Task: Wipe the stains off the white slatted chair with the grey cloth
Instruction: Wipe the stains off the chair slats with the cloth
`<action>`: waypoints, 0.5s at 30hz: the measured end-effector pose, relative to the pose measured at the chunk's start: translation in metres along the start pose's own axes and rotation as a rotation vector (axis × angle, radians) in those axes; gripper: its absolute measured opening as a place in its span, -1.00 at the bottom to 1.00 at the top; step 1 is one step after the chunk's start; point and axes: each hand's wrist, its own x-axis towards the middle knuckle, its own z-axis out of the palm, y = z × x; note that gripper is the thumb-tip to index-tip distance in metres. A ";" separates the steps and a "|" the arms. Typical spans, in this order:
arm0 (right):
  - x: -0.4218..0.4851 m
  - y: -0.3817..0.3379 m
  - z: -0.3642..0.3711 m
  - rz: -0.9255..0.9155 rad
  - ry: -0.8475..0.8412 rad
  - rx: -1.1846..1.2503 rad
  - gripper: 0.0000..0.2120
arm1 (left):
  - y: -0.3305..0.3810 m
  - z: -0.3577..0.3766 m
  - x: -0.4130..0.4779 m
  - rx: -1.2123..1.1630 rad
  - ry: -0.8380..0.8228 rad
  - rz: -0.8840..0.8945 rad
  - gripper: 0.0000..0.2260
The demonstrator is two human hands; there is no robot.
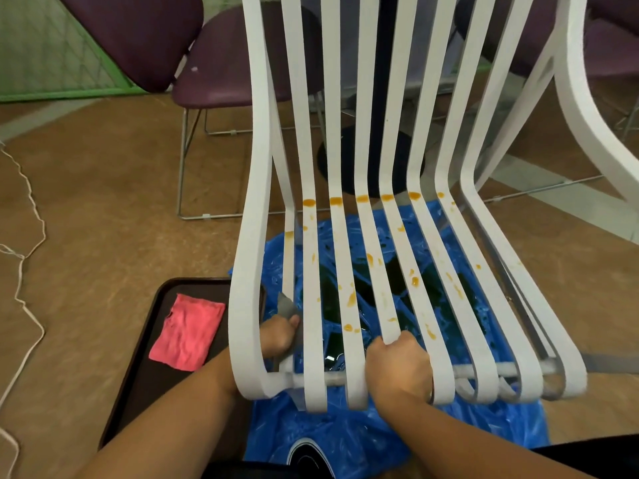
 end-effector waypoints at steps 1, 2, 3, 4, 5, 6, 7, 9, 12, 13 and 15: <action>0.000 0.000 0.000 0.001 -0.003 0.001 -0.82 | 0.010 -0.007 0.002 -0.005 0.010 0.002 -0.48; -0.001 -0.001 -0.001 0.001 -0.005 0.000 -0.83 | 0.019 -0.014 0.002 0.000 0.027 0.002 -0.47; 0.000 -0.001 -0.001 0.000 -0.004 -0.004 -0.84 | 0.032 -0.023 0.003 0.030 0.026 -0.001 -0.47; 0.000 -0.001 -0.001 0.001 -0.002 -0.006 -0.84 | 0.042 -0.033 0.001 0.052 0.011 -0.015 -0.47; -0.001 -0.001 -0.001 0.002 0.000 -0.007 -0.84 | 0.050 -0.041 0.003 0.079 0.007 -0.022 -0.47; 0.001 -0.001 0.000 0.001 0.004 -0.003 -0.83 | 0.061 -0.051 0.002 0.091 0.003 -0.031 -0.47; 0.000 -0.001 -0.001 0.003 0.003 -0.002 -0.82 | 0.068 -0.058 0.000 0.103 0.009 -0.041 -0.46; 0.000 0.000 -0.001 0.004 0.004 0.002 -0.82 | 0.078 -0.068 0.011 0.055 0.036 -0.055 -0.47; -0.001 -0.001 0.000 0.005 0.016 0.004 -0.81 | 0.090 -0.080 0.023 0.041 0.016 -0.090 -0.54; -0.001 -0.002 0.000 0.007 0.022 0.006 -0.81 | 0.094 -0.084 0.027 0.061 0.024 -0.084 -0.57; -0.002 -0.003 -0.001 0.011 0.024 0.002 -0.81 | 0.099 -0.091 0.032 0.081 0.023 -0.076 -0.60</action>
